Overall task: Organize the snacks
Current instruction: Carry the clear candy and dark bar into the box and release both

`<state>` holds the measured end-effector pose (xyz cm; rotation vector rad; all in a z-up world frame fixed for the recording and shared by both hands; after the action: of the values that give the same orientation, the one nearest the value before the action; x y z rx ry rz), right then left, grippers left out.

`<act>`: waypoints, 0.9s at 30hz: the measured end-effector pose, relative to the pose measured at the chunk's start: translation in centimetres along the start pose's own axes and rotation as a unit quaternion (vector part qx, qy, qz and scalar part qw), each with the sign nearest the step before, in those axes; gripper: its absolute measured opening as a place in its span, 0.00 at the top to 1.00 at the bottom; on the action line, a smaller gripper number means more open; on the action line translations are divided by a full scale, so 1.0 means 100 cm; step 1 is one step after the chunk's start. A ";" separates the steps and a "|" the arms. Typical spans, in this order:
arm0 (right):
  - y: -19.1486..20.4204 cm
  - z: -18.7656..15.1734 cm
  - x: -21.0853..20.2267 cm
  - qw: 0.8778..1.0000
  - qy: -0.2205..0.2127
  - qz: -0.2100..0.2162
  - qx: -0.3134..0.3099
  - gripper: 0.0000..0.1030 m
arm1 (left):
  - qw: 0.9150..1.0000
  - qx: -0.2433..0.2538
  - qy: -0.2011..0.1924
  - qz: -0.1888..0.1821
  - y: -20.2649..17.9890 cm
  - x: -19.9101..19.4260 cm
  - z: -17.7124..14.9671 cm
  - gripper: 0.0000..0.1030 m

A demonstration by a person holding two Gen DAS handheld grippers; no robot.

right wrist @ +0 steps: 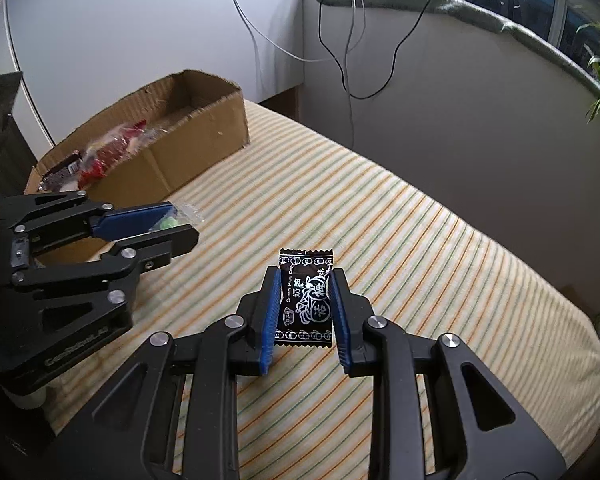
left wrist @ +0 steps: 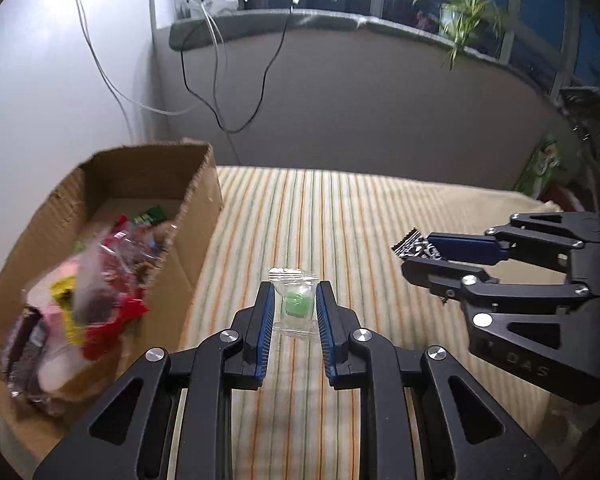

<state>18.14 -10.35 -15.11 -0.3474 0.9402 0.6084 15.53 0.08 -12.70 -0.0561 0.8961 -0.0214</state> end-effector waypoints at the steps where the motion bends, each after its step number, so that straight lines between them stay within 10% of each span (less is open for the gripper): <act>1: 0.002 0.002 -0.003 1.000 -0.001 -0.002 -0.001 0.75 | 1.000 -0.001 -0.005 -0.002 0.003 -0.005 0.001 0.81; 27: 0.112 0.097 -0.017 0.999 -0.032 0.011 -0.043 0.75 | 0.995 -0.063 -0.071 0.029 0.126 -0.081 0.004 0.81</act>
<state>16.72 2.99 -8.56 -0.3924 0.8586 0.6771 10.76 12.98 -6.84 -0.1474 0.7567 0.0932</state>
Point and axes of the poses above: each gripper's, at about its wrist camera, not at the fingertips, and x roughly the way its jaws point, y to its left, z to its top, the point moved 3 cm from there along x, roughly the way its jaws point, and after that the axes turned 5 degrees about y, right-handed, at the moved point
